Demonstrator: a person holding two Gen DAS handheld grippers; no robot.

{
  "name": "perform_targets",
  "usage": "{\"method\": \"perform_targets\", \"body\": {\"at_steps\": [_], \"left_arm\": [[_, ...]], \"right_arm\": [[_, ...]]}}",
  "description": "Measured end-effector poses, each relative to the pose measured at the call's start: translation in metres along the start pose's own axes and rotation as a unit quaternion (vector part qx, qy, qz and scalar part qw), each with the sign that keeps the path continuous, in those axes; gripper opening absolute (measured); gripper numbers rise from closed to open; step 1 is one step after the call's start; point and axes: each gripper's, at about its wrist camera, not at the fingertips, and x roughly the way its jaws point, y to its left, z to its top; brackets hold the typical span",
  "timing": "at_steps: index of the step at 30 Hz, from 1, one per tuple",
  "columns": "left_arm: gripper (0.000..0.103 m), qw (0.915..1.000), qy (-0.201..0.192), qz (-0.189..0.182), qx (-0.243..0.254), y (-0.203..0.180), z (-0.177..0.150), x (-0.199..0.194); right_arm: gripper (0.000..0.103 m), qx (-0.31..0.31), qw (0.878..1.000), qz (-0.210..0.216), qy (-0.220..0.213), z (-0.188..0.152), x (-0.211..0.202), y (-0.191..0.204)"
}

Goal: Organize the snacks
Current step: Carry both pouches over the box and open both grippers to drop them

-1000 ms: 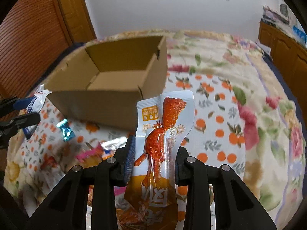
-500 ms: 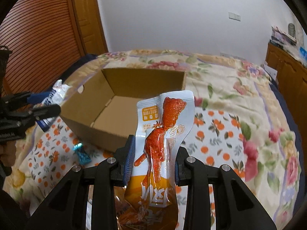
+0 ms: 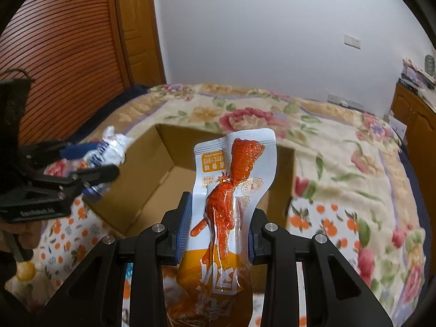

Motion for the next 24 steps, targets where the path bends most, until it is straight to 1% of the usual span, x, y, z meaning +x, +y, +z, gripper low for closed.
{"method": "perform_targets", "body": {"at_steps": [2, 7, 13, 17, 20, 22, 24], "left_arm": [[0.058, 1.0, 0.002, 0.002, -0.007, 0.006, 0.001, 0.009], [0.058, 0.9998, 0.013, 0.001, -0.013, 0.014, -0.002, 0.029], [0.058, 0.9994, 0.027, -0.002, -0.021, 0.018, -0.008, 0.044], [0.058, 0.9982, 0.05, -0.001, -0.031, 0.02, -0.016, 0.058], [0.058, 0.9976, 0.063, 0.003, -0.03, 0.019, -0.023, 0.067], [0.058, 0.9969, 0.072, -0.001, -0.03, 0.016, -0.028, 0.072], [0.059, 0.9966, 0.08, -0.002, -0.023, 0.012, -0.032, 0.076]], "right_arm": [[0.032, 0.001, 1.0, 0.004, -0.009, 0.007, 0.008, 0.001], [0.032, -0.008, 1.0, -0.001, -0.005, 0.021, 0.032, 0.004], [0.032, -0.001, 1.0, -0.023, 0.001, 0.023, 0.059, 0.001], [0.032, 0.0, 0.999, -0.04, 0.018, 0.018, 0.076, 0.0], [0.032, -0.006, 0.998, -0.055, 0.03, 0.012, 0.086, 0.0], [0.032, -0.012, 0.996, -0.074, 0.04, 0.008, 0.093, 0.001], [0.032, -0.009, 0.995, -0.076, 0.056, 0.004, 0.1, -0.002]]}}
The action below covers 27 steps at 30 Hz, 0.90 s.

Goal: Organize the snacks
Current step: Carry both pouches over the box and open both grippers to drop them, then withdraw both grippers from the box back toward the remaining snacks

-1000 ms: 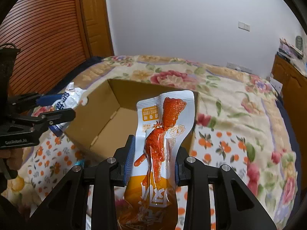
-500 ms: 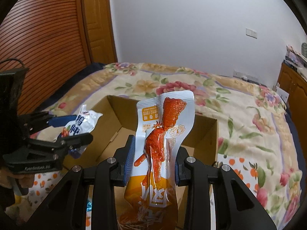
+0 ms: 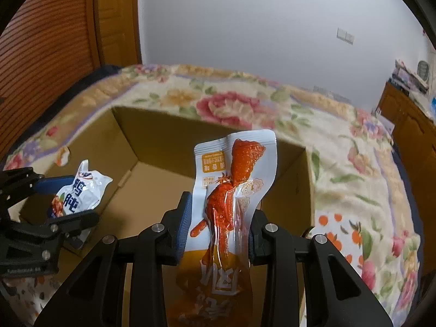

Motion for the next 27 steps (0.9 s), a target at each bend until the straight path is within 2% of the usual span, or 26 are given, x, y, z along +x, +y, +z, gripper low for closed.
{"method": "perform_targets", "body": {"at_steps": [7, 15, 17, 23, 25, 27], "left_arm": [[0.059, 0.9999, 0.015, 0.0, 0.002, -0.002, -0.006, 0.009], [0.062, 0.9997, 0.021, -0.005, -0.011, -0.001, -0.008, 0.009], [0.069, 0.9997, 0.018, -0.005, -0.015, -0.002, -0.008, 0.005], [0.072, 0.9999, -0.01, -0.002, -0.009, -0.009, -0.014, -0.026], [0.077, 0.9997, -0.019, -0.004, -0.012, -0.013, -0.019, -0.042], [0.08, 0.9995, -0.026, -0.008, -0.015, -0.016, -0.027, -0.059]], "right_arm": [[0.028, 0.001, 1.0, -0.009, 0.025, -0.008, 0.013, -0.003], [0.028, 0.013, 1.0, 0.01, 0.027, -0.017, 0.004, -0.008], [0.028, 0.021, 0.999, 0.017, 0.024, -0.021, -0.004, -0.009], [0.028, 0.029, 0.999, 0.042, 0.004, -0.035, -0.048, -0.006], [0.028, 0.027, 0.998, 0.049, -0.001, -0.043, -0.068, -0.003], [0.033, 0.026, 0.998, 0.051, -0.004, -0.053, -0.087, -0.001]]}}
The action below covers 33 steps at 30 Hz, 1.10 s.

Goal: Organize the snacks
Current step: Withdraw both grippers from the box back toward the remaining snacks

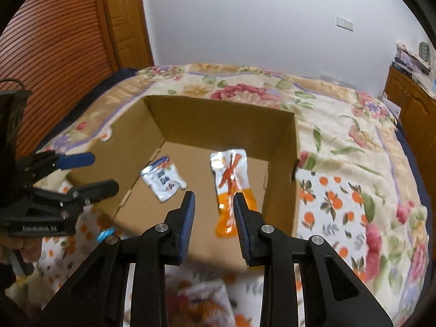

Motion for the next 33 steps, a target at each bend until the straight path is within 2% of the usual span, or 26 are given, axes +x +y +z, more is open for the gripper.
{"method": "perform_targets", "body": {"at_steps": [3, 4, 6, 10, 12, 14, 18, 21, 24, 29, 33], "left_arm": [[0.087, 1.0, -0.005, 0.0, -0.003, -0.006, -0.014, -0.022], [0.087, 1.0, -0.006, 0.001, -0.005, -0.008, -0.02, -0.031], [0.087, 1.0, -0.007, 0.003, -0.004, -0.015, -0.031, -0.046], [0.088, 1.0, -0.007, 0.0, -0.007, -0.028, -0.051, -0.07], [0.095, 0.9999, -0.004, -0.002, -0.012, -0.033, -0.059, -0.079], [0.099, 0.9998, -0.006, 0.003, -0.017, -0.038, -0.067, -0.088], [0.1, 0.9996, -0.009, 0.002, -0.026, -0.047, -0.084, -0.103], [0.1, 0.9996, -0.007, 0.003, -0.029, -0.051, -0.095, -0.109], [0.101, 0.9995, -0.004, 0.004, -0.032, -0.056, -0.105, -0.112], [0.101, 0.9995, 0.014, 0.013, -0.025, -0.064, -0.122, -0.108], [0.101, 0.9996, 0.025, 0.015, -0.002, -0.073, -0.13, -0.101]], "right_arm": [[0.038, 0.009, 1.0, 0.007, -0.001, -0.021, -0.025, 0.003], [0.039, 0.011, 1.0, 0.008, 0.0, -0.027, -0.032, 0.003], [0.048, 0.014, 1.0, 0.009, 0.0, -0.042, -0.046, 0.005], [0.054, 0.011, 1.0, 0.002, 0.004, -0.071, -0.07, 0.009], [0.06, 0.018, 1.0, 0.002, 0.005, -0.083, -0.08, 0.008], [0.061, 0.03, 1.0, 0.006, 0.003, -0.096, -0.089, 0.006], [0.064, 0.048, 0.999, 0.009, 0.003, -0.119, -0.099, 0.002], [0.073, 0.055, 0.998, 0.01, 0.005, -0.134, -0.104, 0.0], [0.077, 0.05, 0.999, 0.009, 0.006, -0.143, -0.107, 0.002], [0.077, 0.048, 0.999, 0.018, 0.017, -0.156, -0.102, 0.005], [0.077, 0.048, 0.998, 0.025, 0.03, -0.166, -0.092, 0.004]]}}
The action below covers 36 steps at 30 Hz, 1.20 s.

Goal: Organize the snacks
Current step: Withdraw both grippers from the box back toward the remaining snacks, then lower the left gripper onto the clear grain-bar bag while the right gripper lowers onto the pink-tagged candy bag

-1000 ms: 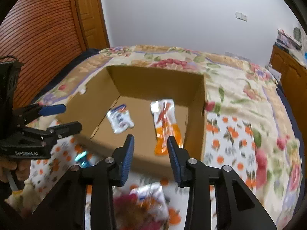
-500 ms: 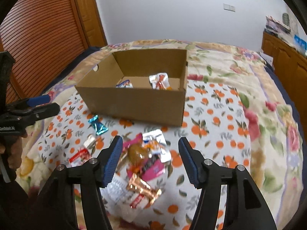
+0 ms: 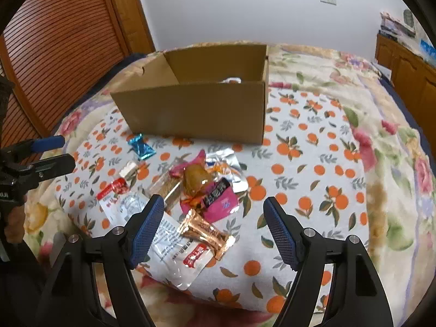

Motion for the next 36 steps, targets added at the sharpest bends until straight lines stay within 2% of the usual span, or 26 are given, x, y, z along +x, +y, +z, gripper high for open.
{"method": "perform_targets", "body": {"at_steps": [8, 11, 14, 20, 23, 28, 31, 32, 36], "left_arm": [[0.1, 0.9989, 0.043, -0.012, 0.016, -0.011, -0.01, 0.027], [0.1, 0.9979, 0.062, -0.013, 0.016, -0.01, -0.014, 0.037], [0.1, 0.9964, 0.082, -0.017, 0.009, -0.006, -0.019, 0.046], [0.099, 0.9929, 0.118, -0.006, 0.012, 0.007, -0.028, 0.061], [0.098, 0.9905, 0.134, 0.011, 0.03, 0.01, -0.033, 0.07], [0.087, 0.9838, 0.168, 0.029, 0.056, 0.01, -0.044, 0.083], [0.074, 0.9825, 0.174, 0.036, 0.056, 0.013, -0.046, 0.086], [0.069, 0.9827, 0.173, 0.039, 0.052, 0.016, -0.045, 0.086], [0.064, 0.9853, 0.165, 0.042, 0.014, 0.03, -0.039, 0.085]], "right_arm": [[0.076, 0.003, 1.0, 0.022, 0.015, 0.005, 0.028, -0.003], [0.067, -0.01, 0.999, 0.033, 0.025, 0.011, 0.043, 0.003], [0.067, -0.024, 0.998, 0.038, 0.034, 0.018, 0.059, 0.007], [0.067, -0.034, 0.997, 0.043, 0.053, 0.025, 0.089, 0.007], [0.067, -0.044, 0.996, 0.046, 0.062, 0.024, 0.099, 0.01], [0.067, -0.076, 0.994, 0.022, 0.078, 0.021, 0.112, 0.017], [0.06, -0.078, 0.993, 0.004, 0.091, 0.017, 0.12, 0.013], [0.057, -0.076, 0.993, 0.003, 0.094, 0.016, 0.121, 0.012], [0.051, -0.074, 0.993, -0.004, 0.094, 0.014, 0.121, 0.009]]}}
